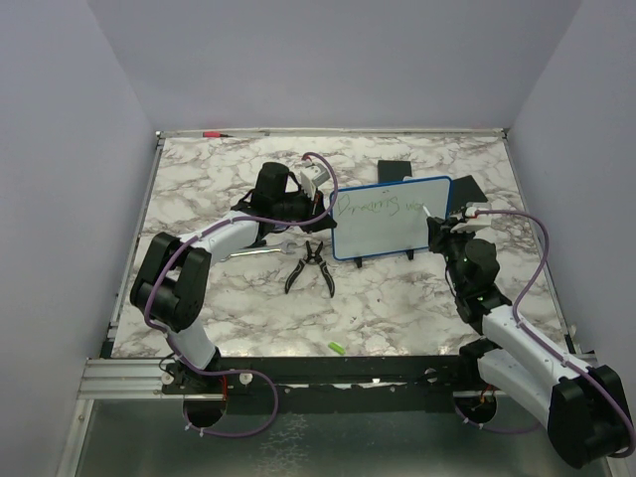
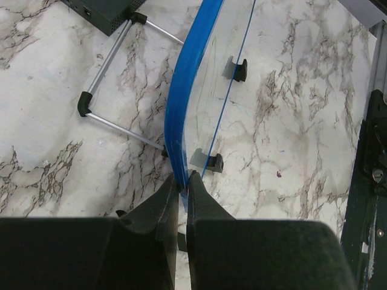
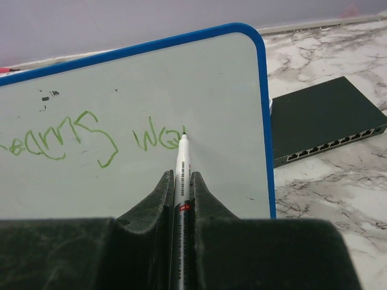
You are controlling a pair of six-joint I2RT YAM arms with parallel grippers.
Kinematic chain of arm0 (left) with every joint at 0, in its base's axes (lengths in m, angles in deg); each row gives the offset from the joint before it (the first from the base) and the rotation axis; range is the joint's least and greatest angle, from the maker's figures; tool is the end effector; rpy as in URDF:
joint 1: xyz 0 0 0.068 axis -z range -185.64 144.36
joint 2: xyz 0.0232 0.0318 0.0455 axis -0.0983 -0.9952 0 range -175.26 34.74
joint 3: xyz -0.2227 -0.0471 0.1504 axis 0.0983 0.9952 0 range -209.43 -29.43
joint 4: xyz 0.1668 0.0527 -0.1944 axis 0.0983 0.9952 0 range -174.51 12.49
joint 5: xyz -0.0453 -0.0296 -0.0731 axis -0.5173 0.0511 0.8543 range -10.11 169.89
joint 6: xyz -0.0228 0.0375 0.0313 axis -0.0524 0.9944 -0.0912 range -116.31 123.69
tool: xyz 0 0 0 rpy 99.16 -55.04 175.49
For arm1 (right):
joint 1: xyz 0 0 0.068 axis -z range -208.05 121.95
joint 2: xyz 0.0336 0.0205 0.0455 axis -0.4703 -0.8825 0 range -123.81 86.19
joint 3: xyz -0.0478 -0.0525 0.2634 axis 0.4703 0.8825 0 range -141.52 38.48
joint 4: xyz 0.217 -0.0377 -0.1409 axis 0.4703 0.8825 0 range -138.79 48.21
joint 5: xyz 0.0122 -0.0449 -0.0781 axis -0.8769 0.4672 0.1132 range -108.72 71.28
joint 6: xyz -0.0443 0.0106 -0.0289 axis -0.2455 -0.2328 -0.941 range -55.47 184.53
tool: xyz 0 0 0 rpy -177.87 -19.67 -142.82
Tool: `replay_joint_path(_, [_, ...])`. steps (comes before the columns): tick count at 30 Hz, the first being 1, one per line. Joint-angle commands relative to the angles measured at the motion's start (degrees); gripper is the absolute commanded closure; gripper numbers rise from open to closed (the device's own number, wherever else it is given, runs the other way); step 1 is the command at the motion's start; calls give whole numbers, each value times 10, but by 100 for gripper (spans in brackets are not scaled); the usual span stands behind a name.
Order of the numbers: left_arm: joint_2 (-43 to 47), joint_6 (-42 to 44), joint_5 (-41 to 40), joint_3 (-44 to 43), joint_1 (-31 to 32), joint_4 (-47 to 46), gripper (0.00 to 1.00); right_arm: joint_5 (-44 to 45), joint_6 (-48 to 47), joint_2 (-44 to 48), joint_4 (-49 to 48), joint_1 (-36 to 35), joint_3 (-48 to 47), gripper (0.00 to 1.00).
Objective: Write a sentence on the whiteboard
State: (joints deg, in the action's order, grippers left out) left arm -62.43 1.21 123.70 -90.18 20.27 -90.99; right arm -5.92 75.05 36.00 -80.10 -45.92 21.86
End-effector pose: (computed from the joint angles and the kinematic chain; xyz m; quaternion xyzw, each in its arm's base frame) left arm 0.3240 -0.1847 0.2286 0.3459 0.7486 -0.4270 0.3709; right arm 0.1899 0.0528 0.2265 0.0312 0.7199 0.0910 0.6874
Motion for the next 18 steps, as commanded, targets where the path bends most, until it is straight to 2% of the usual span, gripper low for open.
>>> replay_joint_path(1, [1,20,-26,-3,10,31,100,8,9,-3,32,6,-1,99])
replay_joint_path(18, [4,21,-27,-3,10,32,100,15,13,-4,44,6,-9,99])
